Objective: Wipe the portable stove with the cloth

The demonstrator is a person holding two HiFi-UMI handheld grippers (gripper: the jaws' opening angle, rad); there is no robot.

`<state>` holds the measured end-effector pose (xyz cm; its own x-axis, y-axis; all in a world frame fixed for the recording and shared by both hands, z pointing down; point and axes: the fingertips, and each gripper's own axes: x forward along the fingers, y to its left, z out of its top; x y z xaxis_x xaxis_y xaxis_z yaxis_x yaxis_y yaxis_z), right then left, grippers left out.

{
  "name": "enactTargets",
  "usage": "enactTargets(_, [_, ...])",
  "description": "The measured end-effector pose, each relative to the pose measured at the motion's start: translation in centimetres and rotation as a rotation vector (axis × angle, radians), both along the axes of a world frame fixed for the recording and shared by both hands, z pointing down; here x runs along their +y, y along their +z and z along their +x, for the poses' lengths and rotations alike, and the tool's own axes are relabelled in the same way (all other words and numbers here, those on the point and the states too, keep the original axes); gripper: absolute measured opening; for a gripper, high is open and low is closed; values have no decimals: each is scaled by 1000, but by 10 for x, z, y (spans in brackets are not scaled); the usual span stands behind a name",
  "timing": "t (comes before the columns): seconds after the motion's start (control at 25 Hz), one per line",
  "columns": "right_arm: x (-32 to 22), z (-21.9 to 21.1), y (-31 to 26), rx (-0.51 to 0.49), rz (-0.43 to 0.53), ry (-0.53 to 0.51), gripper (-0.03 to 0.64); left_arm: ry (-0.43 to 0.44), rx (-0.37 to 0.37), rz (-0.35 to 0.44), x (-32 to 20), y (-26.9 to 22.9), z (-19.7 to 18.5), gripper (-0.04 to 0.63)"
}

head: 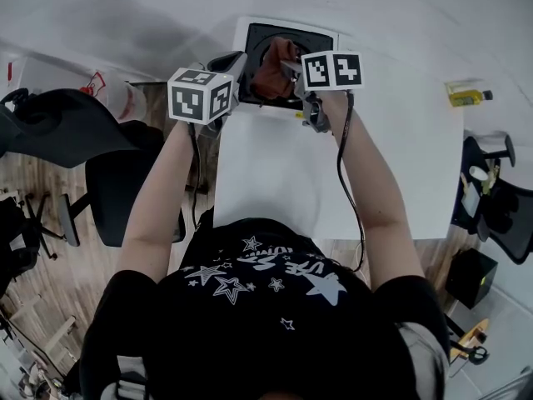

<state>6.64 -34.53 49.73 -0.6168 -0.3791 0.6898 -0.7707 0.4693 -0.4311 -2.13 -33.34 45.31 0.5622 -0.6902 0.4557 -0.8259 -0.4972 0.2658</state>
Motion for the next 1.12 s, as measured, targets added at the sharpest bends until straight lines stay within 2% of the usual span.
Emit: enactTargets(1.12, [-3,135,2,34,-4,139,63,39,-12,-8,-1,1,60,8])
